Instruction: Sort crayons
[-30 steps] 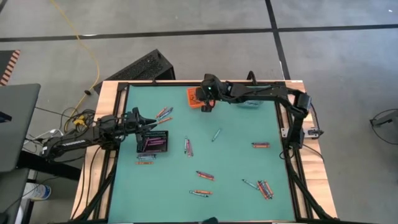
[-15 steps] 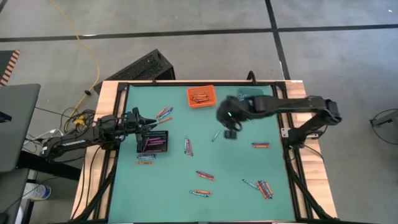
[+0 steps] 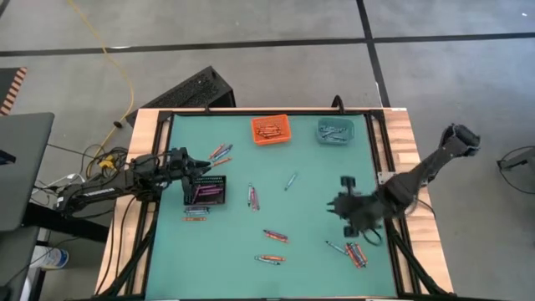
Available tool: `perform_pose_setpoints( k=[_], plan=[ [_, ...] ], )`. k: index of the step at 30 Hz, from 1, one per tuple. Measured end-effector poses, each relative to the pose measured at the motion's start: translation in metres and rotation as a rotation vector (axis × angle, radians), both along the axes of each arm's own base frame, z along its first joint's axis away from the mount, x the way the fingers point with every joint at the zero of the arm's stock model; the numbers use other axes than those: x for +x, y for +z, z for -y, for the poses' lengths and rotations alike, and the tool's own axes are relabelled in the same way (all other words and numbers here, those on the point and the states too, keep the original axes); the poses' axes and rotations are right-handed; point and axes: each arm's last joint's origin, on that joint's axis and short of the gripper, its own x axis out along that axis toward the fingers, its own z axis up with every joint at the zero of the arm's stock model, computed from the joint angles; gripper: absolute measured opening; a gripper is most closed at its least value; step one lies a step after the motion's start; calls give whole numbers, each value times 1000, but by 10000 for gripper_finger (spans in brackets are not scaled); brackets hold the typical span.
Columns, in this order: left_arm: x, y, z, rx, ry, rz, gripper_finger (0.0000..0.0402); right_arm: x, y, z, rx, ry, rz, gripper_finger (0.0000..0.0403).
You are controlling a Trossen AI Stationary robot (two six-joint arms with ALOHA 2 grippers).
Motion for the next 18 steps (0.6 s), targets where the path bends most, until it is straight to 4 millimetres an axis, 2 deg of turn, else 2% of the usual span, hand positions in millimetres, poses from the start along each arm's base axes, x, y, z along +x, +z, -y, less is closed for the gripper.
perform_pose_setpoints(
  k=[4, 10, 14, 18],
  plan=[
    [0, 1, -1, -124, 45, 43, 89, -18, -31, -12, -124, -2, 149, 72],
    [0, 2, 2, -321, -65, 90, 89, -29, -61, -12, -339, -54, 268, 72],
    [2, 8, 2, -361, -23, 111, 89, -30, -70, -8, -386, -55, 268, 71],
    [9, 22, 4, -342, -28, 108, 89, -28, -67, -5, -422, -49, 271, 71]
  ],
)
